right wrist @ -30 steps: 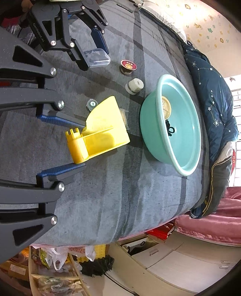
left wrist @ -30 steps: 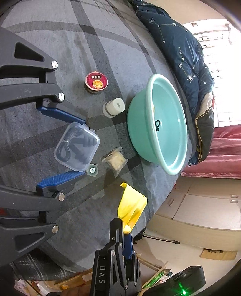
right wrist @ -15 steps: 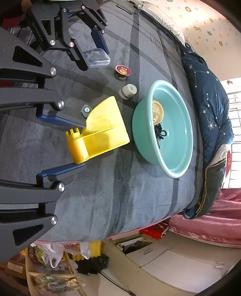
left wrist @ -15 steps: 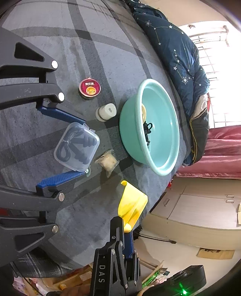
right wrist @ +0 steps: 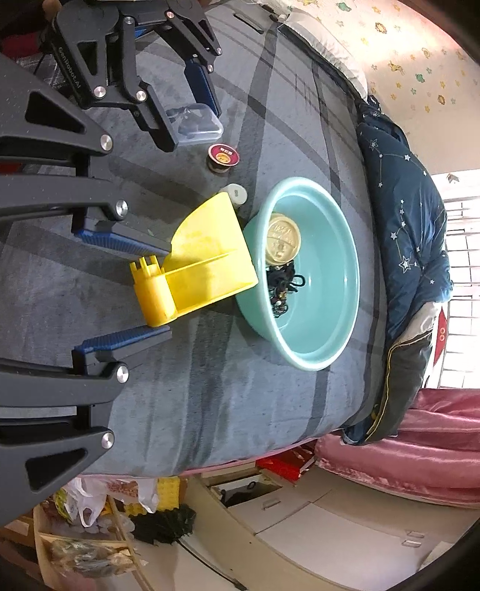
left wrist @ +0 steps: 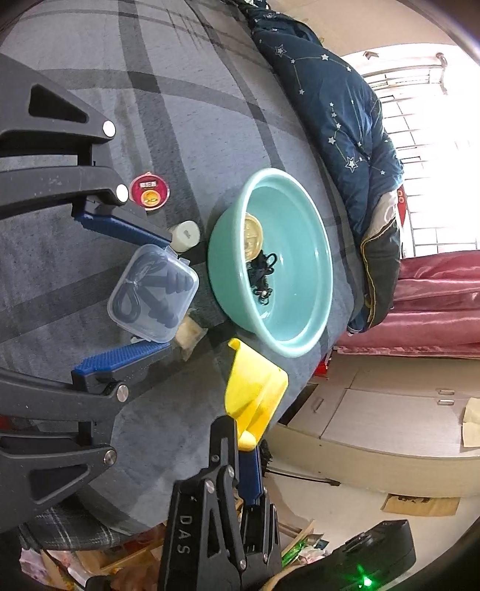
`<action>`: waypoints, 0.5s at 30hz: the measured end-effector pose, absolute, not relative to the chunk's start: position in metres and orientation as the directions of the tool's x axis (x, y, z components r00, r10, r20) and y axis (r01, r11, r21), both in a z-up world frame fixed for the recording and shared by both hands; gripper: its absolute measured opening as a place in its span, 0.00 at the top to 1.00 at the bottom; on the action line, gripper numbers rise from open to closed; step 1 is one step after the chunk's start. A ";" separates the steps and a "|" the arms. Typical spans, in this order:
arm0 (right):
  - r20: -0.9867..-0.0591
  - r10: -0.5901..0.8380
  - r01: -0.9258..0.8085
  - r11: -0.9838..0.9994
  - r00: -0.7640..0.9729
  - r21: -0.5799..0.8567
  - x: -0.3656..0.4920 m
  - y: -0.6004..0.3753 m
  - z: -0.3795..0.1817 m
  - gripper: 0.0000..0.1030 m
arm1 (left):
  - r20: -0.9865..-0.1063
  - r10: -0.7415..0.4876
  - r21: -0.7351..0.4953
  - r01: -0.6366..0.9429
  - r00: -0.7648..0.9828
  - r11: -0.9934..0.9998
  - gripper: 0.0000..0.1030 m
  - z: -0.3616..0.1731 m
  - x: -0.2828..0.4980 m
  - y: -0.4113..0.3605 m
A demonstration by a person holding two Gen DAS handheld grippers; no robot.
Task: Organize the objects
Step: 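Carry the clear box with the left tool while the right tool carries the scoop over the basin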
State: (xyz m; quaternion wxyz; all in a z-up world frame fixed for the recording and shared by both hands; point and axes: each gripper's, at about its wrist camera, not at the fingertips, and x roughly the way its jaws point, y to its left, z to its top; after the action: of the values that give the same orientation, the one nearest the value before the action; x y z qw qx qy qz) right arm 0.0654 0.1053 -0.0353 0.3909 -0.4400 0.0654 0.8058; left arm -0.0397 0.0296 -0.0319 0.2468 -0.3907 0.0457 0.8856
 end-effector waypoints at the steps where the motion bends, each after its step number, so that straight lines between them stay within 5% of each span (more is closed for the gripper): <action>1: -0.759 0.573 -0.682 -0.690 -0.310 -0.242 0.062 0.105 -0.034 0.60 | -0.712 0.403 -0.112 -0.473 -0.575 -0.874 0.45 -0.030 -0.041 0.029; 15: -0.742 0.588 -0.673 -0.693 -0.322 -0.258 0.038 0.119 -0.018 0.60 | -0.698 0.408 -0.105 -0.479 -0.588 -0.871 0.45 -0.014 -0.070 0.033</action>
State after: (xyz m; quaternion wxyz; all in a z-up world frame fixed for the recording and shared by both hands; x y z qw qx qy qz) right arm 0.0382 0.1188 -0.0182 0.3886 -0.4337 0.0487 0.8115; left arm -0.0700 0.0329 -0.0137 0.2491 -0.3793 0.0469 0.8899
